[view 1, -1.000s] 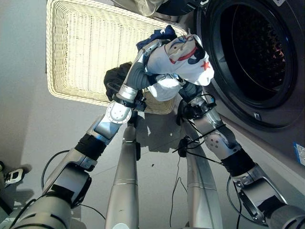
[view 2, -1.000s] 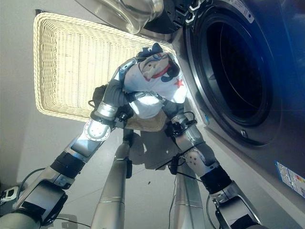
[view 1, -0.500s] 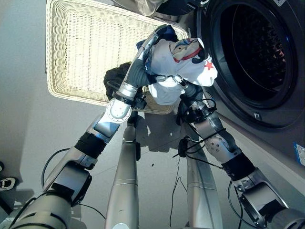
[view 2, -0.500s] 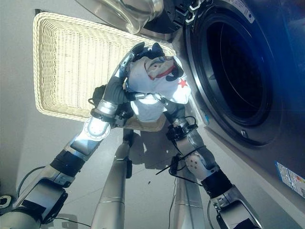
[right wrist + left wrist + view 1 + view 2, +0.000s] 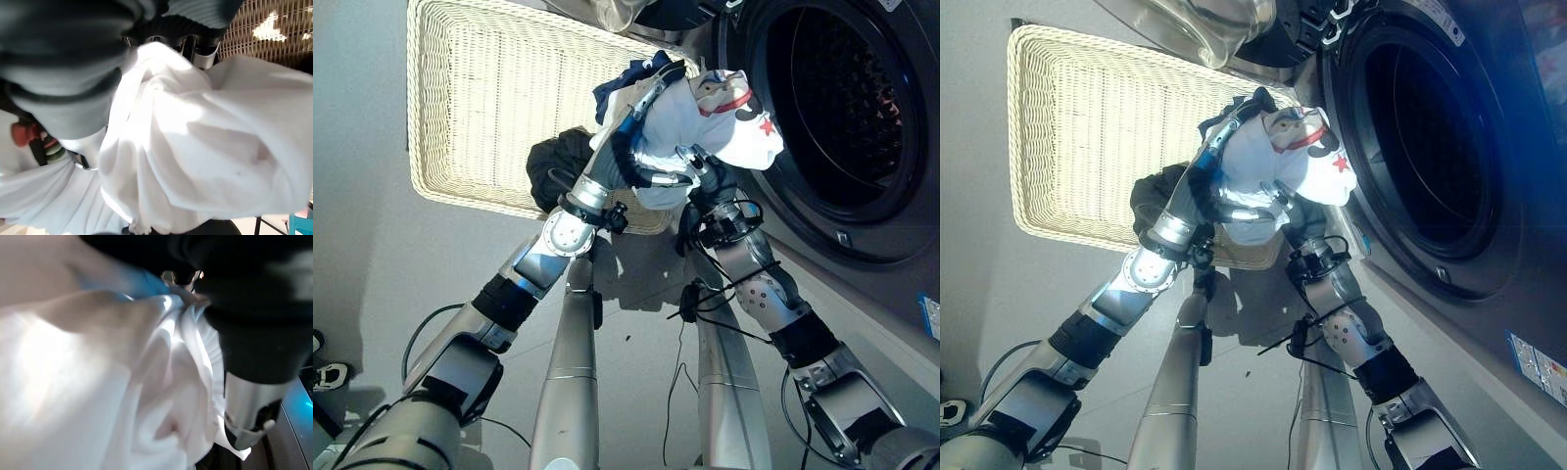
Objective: Put the clothes into the washing machine.
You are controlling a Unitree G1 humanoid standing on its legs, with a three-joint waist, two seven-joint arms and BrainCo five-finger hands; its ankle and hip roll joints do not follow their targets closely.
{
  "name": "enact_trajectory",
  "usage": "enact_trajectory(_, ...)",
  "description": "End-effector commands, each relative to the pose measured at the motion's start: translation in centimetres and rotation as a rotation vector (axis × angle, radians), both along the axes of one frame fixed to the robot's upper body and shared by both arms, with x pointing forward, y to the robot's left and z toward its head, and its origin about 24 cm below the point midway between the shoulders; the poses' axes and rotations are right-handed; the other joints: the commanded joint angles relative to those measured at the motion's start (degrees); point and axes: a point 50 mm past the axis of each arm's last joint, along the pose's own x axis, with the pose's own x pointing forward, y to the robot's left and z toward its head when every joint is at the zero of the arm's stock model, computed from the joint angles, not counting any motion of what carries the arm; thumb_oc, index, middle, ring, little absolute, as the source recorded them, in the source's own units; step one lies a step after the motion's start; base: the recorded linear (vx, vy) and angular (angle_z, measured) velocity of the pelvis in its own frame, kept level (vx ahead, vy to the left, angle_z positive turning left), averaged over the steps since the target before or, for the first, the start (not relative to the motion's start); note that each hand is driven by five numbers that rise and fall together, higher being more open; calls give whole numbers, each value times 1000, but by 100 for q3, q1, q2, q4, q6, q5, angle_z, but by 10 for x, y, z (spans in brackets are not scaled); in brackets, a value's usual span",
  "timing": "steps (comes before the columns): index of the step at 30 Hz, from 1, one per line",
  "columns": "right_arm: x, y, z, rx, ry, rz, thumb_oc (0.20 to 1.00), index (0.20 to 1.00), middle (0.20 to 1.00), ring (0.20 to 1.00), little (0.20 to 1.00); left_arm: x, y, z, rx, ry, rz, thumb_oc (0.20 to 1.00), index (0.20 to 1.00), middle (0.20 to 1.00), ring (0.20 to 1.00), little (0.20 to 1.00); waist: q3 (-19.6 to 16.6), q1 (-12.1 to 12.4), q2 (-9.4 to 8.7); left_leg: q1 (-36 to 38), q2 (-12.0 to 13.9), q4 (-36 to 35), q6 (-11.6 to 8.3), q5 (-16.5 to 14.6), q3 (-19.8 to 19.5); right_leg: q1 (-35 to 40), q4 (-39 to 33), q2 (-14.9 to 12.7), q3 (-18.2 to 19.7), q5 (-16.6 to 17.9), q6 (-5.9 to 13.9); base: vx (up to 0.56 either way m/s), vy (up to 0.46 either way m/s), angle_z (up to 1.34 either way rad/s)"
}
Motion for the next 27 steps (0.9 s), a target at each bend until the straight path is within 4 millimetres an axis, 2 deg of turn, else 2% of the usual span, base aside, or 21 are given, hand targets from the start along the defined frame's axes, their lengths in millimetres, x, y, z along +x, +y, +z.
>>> enact_trajectory(1,-24,4,40,127,-222,88,200,200,200,200,200,-22,-16,10,10,-48,-133,1000,1000,1000,1000,1000,-124,-136,517,32,-736,-508,636,513,97,280,68,279,-631,-98,627,0,0,0)
enact_trajectory(2,-23,-2,42,141,-235,66,200,200,200,200,200,-20,-14,10,12,-32,-127,1000,1000,1000,1000,1000,-124,-151,515,46,-730,-526,643,507,108,291,55,284,-623,-96,634,0,0,0)
enact_trajectory(11,-23,-14,42,167,-248,34,200,200,200,200,200,-19,-8,10,1,-36,-105,1000,1000,1000,1000,1000,-124,-177,508,43,-716,-531,635,507,124,284,48,295,-600,-86,637,0,0,0)
enact_trajectory(14,-21,-16,41,191,-233,37,200,200,200,200,200,-16,4,13,-167,-57,-28,1000,1000,1000,1000,1000,-124,-177,505,49,-714,-532,637,518,125,296,44,315,-590,-87,625,0,0,0)
enact_trajectory(18,-16,-20,37,240,-198,25,200,200,200,200,200,-10,38,11,-593,-140,161,1000,1000,1000,1000,1000,-124,-134,492,23,-718,-469,641,495,87,271,114,288,-604,-133,612,0,0,0)
enact_trajectory(21,-13,-21,37,268,-176,-21,200,200,200,200,200,-11,51,3,-725,-210,269,1000,1000,1000,1000,1000,-124,-69,494,-17,-737,-437,607,485,26,248,146,255,-641,-154,612,-3,-38,1)
enact_trajectory(24,-8,-25,38,281,-154,-54,200,200,200,200,200,-10,55,1,-752,-246,329,1000,1000,1000,1000,1000,-124,-54,497,-35,-726,-429,591,492,37,232,177,249,-656,-160,614,0,0,0)
enact_trajectory(27,4,-37,34,299,-96,-106,200,200,200,200,200,0,60,1,-743,-252,407,1000,1000,1000,1000,1000,-124,-62,489,-50,-694,-406,560,493,69,220,226,242,-665,-166,622,-1,1,1)
